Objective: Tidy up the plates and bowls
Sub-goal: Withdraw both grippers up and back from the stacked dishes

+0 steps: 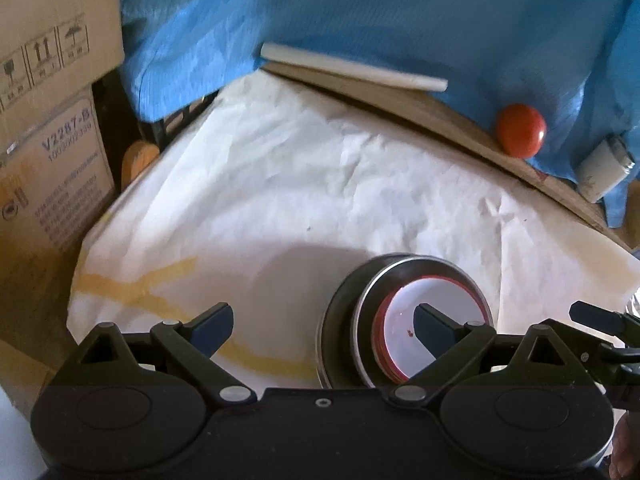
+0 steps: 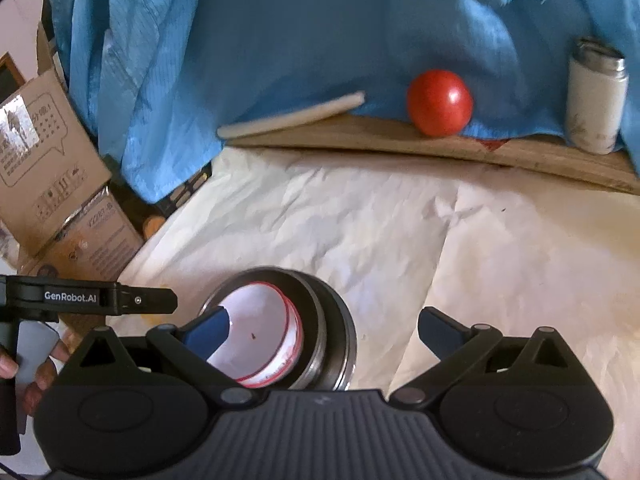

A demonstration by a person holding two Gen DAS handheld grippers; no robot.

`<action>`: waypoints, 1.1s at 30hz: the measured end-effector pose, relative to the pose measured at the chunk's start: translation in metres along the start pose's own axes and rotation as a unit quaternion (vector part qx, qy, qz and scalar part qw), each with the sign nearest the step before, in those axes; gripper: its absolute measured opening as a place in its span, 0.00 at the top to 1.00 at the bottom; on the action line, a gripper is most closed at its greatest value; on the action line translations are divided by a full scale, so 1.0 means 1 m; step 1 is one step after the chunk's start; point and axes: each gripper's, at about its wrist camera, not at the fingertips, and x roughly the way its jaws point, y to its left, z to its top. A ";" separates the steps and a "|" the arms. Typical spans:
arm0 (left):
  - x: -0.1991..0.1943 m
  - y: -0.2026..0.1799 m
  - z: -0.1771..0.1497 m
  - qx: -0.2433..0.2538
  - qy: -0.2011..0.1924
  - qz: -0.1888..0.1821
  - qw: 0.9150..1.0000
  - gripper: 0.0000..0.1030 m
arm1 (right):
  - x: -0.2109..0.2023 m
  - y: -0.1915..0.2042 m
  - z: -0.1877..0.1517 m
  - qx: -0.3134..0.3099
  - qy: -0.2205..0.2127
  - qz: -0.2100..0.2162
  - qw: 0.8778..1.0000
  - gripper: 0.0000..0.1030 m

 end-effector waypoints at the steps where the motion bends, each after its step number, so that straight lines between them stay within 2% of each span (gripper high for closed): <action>1: -0.002 0.002 0.000 0.005 -0.004 -0.004 1.000 0.05 | -0.002 0.003 -0.002 0.005 -0.008 -0.005 1.000 0.00; 22: -0.044 0.026 -0.013 0.073 -0.071 -0.065 0.993 0.03 | -0.043 0.063 -0.048 0.038 -0.112 -0.087 0.989 0.00; 33: -0.064 0.038 -0.031 0.115 -0.103 -0.110 0.982 0.01 | -0.065 0.087 -0.081 0.059 -0.150 -0.123 0.979 0.00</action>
